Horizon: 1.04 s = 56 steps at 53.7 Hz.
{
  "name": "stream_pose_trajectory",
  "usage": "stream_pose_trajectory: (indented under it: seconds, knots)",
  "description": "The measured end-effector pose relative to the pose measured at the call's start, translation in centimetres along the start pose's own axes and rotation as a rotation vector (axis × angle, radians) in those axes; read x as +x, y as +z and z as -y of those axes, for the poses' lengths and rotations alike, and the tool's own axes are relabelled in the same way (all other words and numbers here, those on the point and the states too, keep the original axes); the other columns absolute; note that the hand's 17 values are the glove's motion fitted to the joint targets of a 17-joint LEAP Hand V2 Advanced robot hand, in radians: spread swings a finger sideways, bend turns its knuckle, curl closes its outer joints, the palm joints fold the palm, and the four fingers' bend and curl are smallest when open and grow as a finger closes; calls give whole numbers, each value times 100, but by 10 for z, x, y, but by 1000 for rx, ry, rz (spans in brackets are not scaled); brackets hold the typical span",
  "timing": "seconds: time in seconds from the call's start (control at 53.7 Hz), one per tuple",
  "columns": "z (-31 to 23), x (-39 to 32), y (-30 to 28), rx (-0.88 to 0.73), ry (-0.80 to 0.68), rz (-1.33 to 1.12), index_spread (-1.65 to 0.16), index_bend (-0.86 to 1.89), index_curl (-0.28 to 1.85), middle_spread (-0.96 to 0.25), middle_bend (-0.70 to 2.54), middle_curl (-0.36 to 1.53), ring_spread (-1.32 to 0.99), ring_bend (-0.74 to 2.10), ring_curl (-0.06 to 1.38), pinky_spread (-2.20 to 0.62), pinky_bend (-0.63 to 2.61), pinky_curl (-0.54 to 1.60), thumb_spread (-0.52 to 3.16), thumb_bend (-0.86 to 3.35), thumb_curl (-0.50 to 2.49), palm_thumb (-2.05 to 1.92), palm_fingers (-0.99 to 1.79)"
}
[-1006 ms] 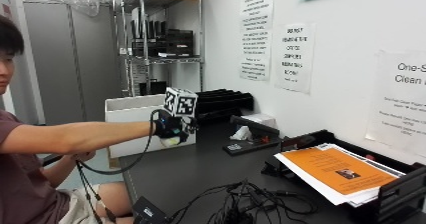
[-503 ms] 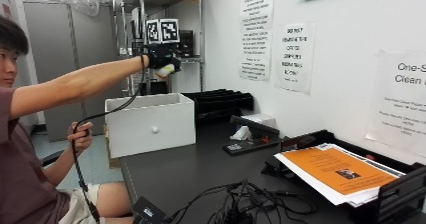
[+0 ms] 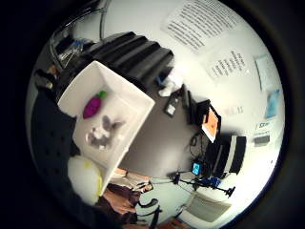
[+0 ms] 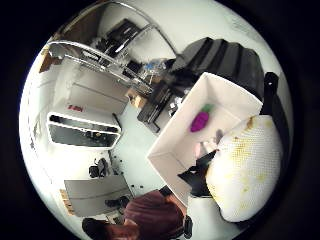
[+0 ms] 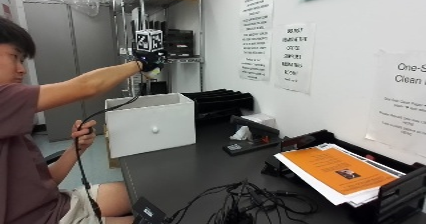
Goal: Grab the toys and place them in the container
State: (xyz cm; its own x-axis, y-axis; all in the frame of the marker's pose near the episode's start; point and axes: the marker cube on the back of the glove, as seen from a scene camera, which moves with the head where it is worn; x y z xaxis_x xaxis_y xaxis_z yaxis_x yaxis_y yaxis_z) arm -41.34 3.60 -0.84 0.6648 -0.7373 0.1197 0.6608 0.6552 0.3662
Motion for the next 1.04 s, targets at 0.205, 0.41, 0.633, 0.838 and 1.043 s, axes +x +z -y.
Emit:
stream_pose_trajectory:
  seconds: [0.205,0.41,0.633,0.838,1.043]
  knots:
    - [5,-7,51,4,-65,37,-35,87,109,-22,125,87,-33,155,71,-46,128,87,47,-1,107,57,89]
    - [9,-7,81,-201,42,95,-33,50,104,-28,92,79,-33,153,70,-42,129,83,68,-6,104,47,20]
    - [-5,-6,71,-233,-210,47,-28,6,68,-11,23,51,-10,68,42,-10,107,64,108,-5,72,4,-46]
    - [12,-18,48,36,-82,221,-25,5,48,-6,12,41,-4,50,34,0,94,53,119,-2,58,0,-31]
    - [-4,-7,27,45,-115,249,-23,12,38,-3,-4,31,-2,48,34,3,93,49,123,-1,49,1,-31]
